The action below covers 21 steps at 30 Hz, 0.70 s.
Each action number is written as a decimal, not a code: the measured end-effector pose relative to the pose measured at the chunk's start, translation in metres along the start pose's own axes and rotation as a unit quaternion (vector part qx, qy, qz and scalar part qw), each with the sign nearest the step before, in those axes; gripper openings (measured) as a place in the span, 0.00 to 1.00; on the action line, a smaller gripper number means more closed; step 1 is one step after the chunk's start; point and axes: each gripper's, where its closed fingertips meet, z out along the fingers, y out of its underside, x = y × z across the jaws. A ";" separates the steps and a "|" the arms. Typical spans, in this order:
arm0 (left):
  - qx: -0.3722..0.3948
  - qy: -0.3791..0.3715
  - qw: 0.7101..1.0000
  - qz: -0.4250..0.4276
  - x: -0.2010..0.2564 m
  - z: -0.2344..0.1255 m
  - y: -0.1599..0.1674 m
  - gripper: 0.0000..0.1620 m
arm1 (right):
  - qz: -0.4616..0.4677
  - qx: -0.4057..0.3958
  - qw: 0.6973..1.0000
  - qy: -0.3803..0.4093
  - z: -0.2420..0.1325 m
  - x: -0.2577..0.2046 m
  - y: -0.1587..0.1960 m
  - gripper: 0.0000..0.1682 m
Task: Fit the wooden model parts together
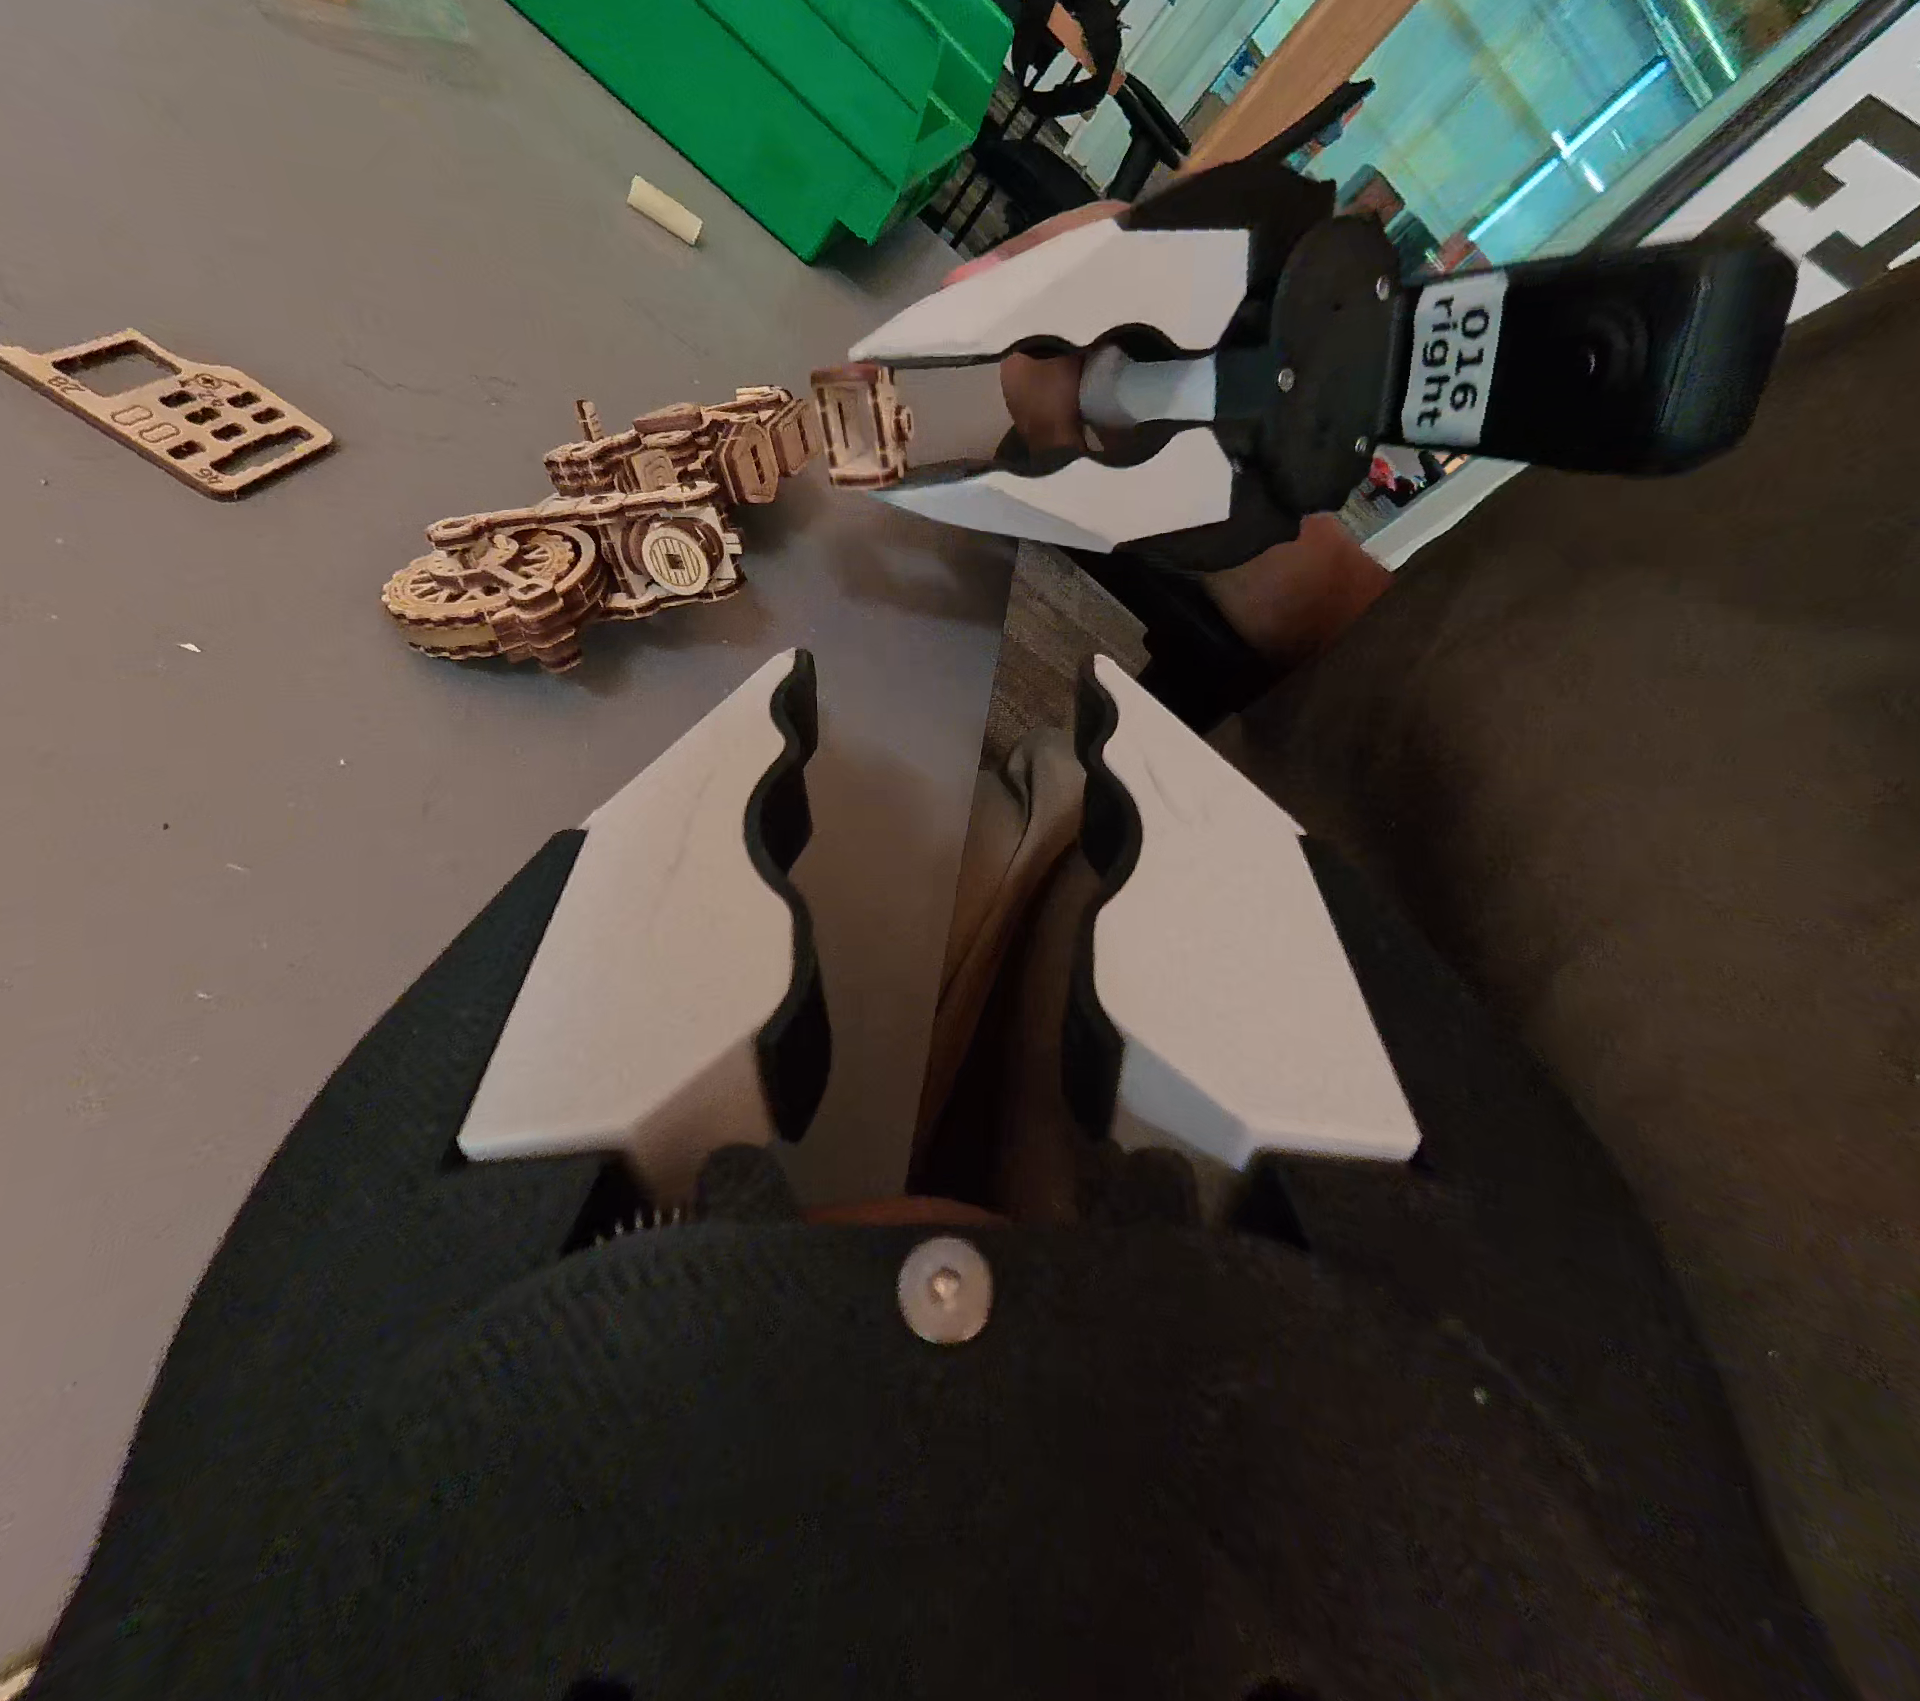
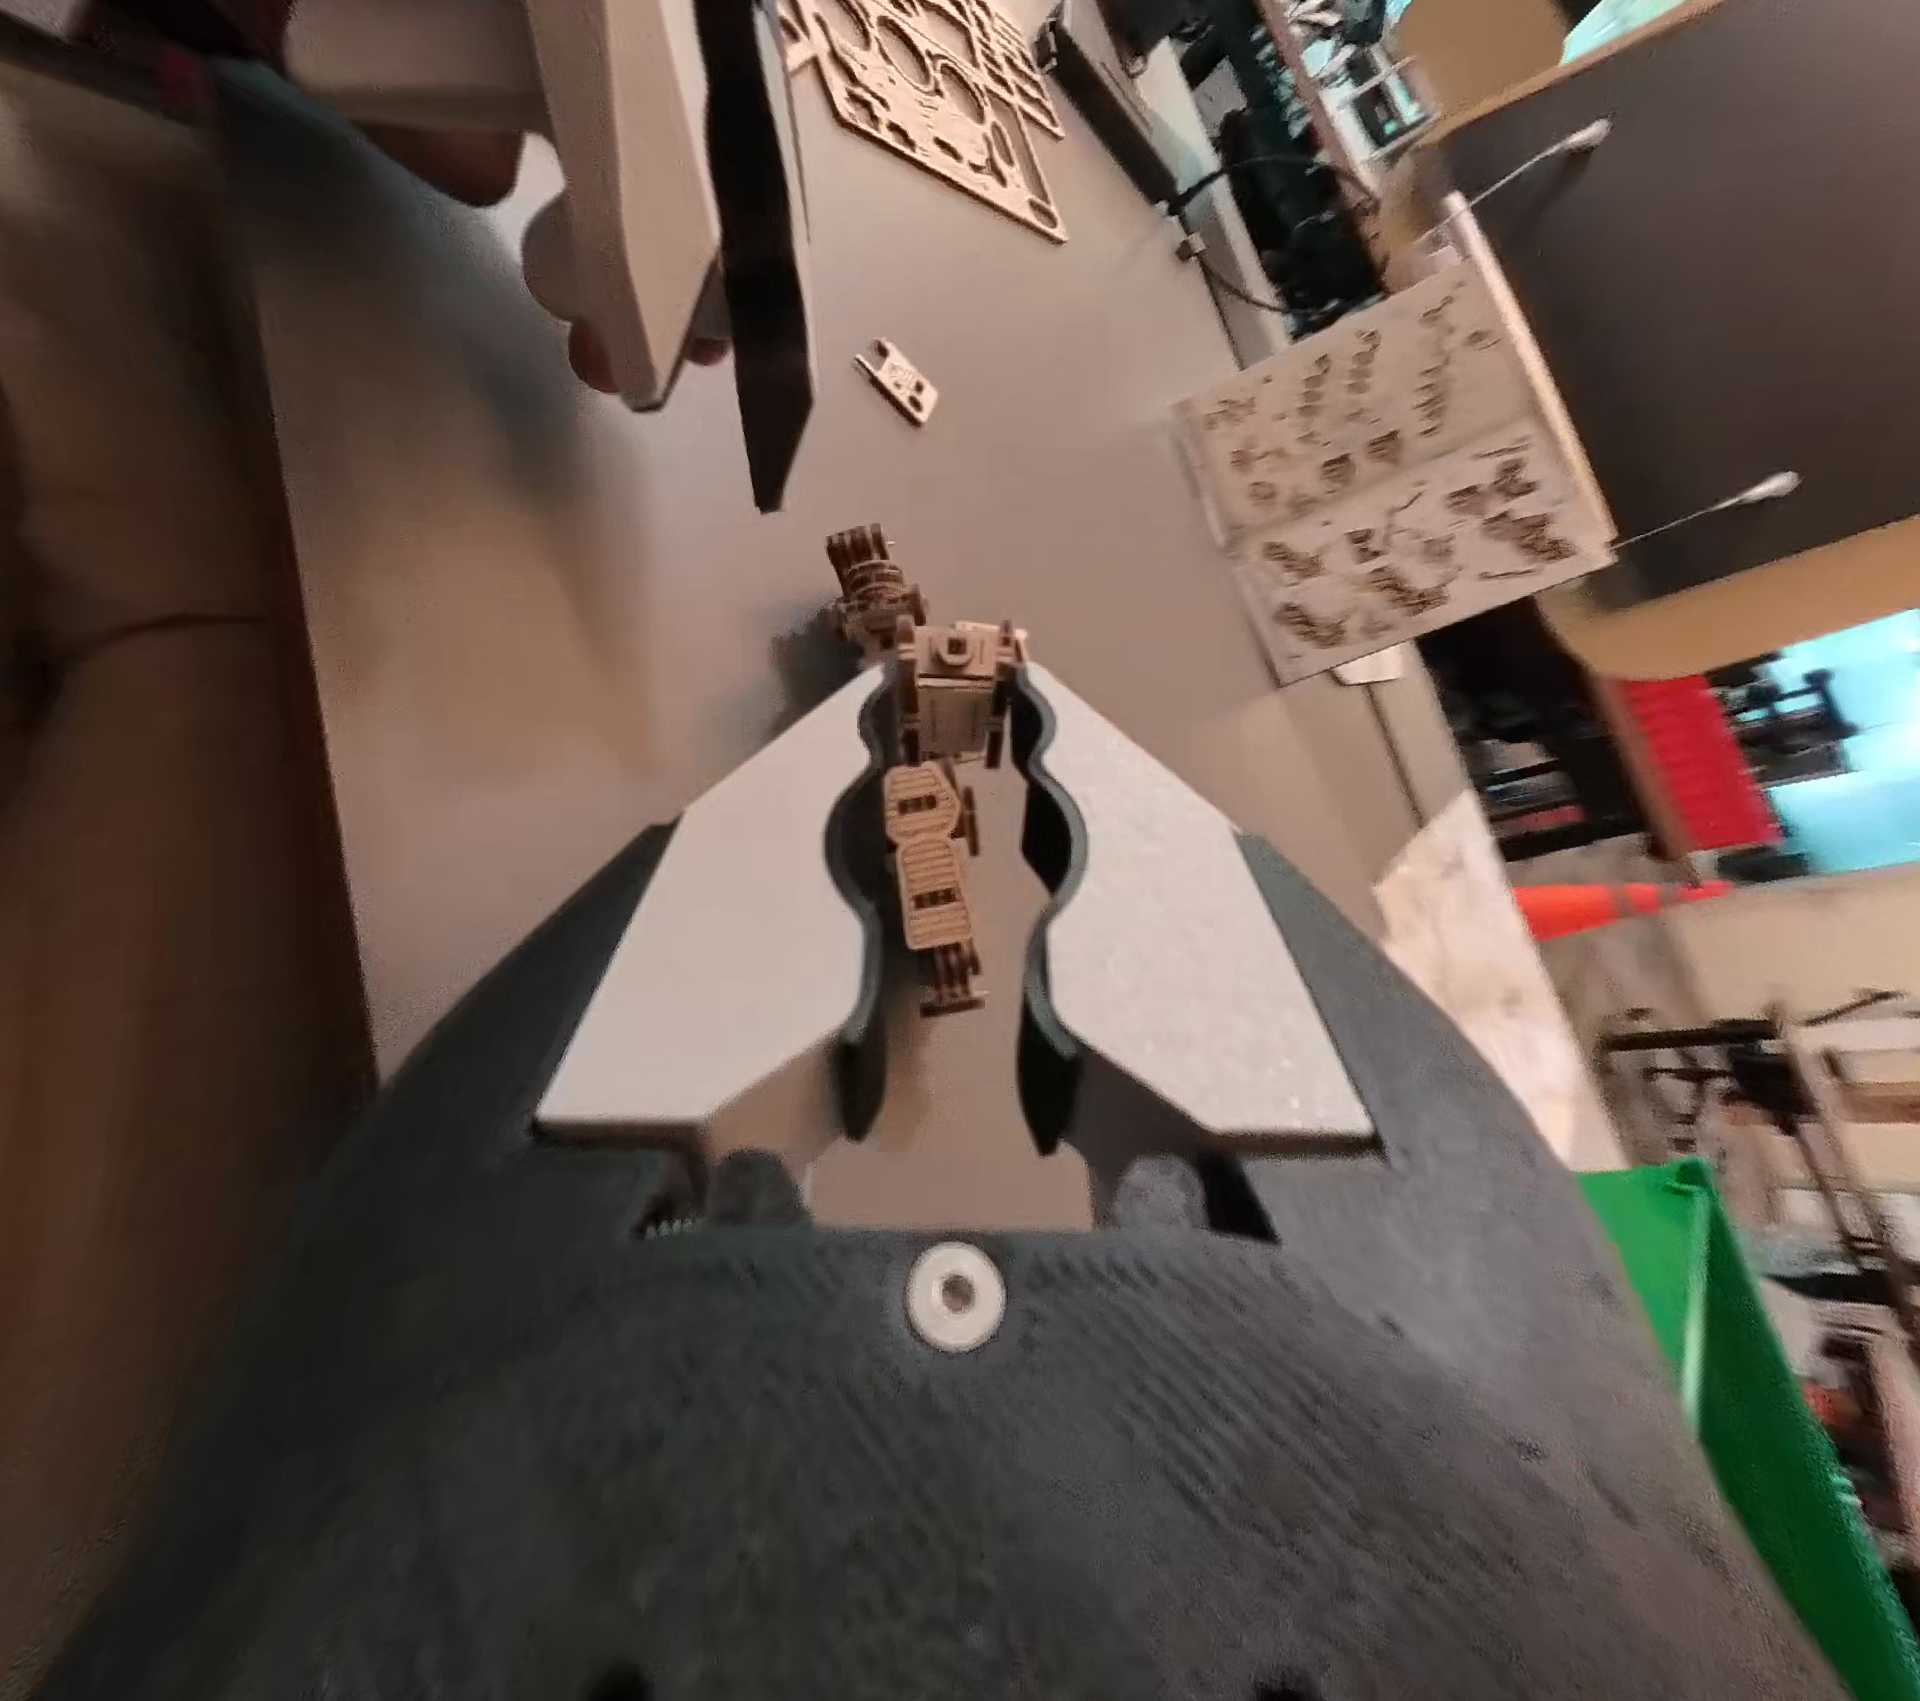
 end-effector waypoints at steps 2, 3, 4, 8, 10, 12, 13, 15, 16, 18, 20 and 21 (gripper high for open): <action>0.000 0.000 1.000 0.000 0.000 0.000 0.000 0.30 | -0.019 -0.004 1.000 0.006 0.003 -0.002 0.001 0.11; 0.000 0.000 1.000 0.000 0.000 0.000 0.000 0.30 | -0.023 -0.011 1.000 0.004 0.004 -0.004 0.004 0.11; 0.001 0.001 1.000 0.000 0.000 0.000 0.000 0.30 | -0.024 -0.017 1.000 0.002 0.006 -0.005 0.007 0.11; 0.003 0.004 1.000 -0.005 0.001 -0.001 -0.001 0.30 | -0.018 -0.023 1.000 -0.004 0.010 -0.008 0.010 0.11; 0.003 0.004 1.000 -0.006 0.001 -0.001 -0.001 0.30 | -0.024 -0.028 0.999 -0.002 0.012 -0.009 0.011 0.11; 0.001 0.003 1.000 -0.004 0.001 0.000 0.000 0.30 | -0.037 -0.037 0.999 -0.001 0.014 -0.011 0.012 0.11; 0.000 0.002 1.000 -0.003 0.001 0.000 0.000 0.30 | -0.044 -0.041 0.998 0.000 0.015 -0.012 0.013 0.11; -0.001 0.001 1.000 -0.002 0.001 0.001 0.001 0.30 | -0.054 -0.045 0.998 0.000 0.017 -0.015 0.012 0.11; -0.001 0.002 1.000 -0.002 0.001 0.001 0.001 0.30 | -0.057 -0.047 0.997 0.000 0.017 -0.015 0.012 0.11; -0.002 0.002 1.000 -0.002 0.001 0.001 0.001 0.30 | -0.064 -0.052 0.997 0.001 0.018 -0.016 0.012 0.11; -0.003 0.002 1.000 -0.002 0.001 0.002 0.001 0.30 | -0.069 -0.058 0.996 0.001 0.020 -0.016 0.014 0.11; -0.003 0.003 1.000 -0.001 0.002 0.002 0.002 0.30 | -0.070 -0.060 0.996 -0.001 0.021 -0.017 0.014 0.11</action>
